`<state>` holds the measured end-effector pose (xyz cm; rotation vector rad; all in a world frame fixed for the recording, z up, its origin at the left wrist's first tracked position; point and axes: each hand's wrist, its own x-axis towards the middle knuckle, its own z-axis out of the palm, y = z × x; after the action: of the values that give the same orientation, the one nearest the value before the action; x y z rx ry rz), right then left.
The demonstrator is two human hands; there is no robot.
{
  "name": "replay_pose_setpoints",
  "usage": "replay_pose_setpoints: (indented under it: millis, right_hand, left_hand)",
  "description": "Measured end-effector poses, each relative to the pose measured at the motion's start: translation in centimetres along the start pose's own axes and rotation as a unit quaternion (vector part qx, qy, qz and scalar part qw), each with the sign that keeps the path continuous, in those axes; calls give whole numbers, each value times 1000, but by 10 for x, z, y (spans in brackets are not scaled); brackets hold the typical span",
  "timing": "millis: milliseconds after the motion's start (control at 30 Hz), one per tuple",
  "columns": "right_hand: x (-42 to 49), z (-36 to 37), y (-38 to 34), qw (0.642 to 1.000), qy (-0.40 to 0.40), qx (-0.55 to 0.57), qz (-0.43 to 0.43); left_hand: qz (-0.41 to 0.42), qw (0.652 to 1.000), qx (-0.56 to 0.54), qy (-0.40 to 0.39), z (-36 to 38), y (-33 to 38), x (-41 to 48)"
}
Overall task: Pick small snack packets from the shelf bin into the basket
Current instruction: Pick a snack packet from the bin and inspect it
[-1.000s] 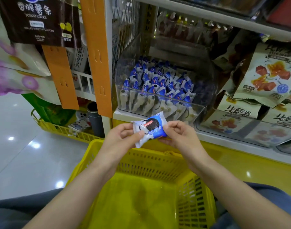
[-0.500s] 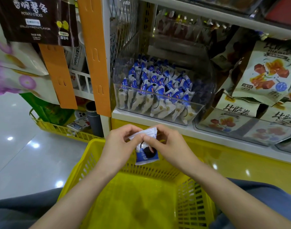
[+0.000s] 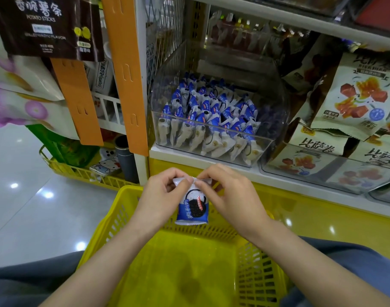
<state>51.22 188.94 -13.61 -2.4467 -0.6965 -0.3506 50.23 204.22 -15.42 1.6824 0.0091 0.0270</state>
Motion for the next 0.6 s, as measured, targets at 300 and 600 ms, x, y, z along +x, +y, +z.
replay_pose_setpoints:
  millis: [300, 600]
  right_hand:
    - [7, -3, 4, 972, 181, 128, 79]
    - [-2, 3, -4, 995, 23, 7, -98]
  left_hand:
    - [-14, 995, 73, 58, -2, -4, 5]
    - [-158, 960, -230, 6, -8, 9, 6]
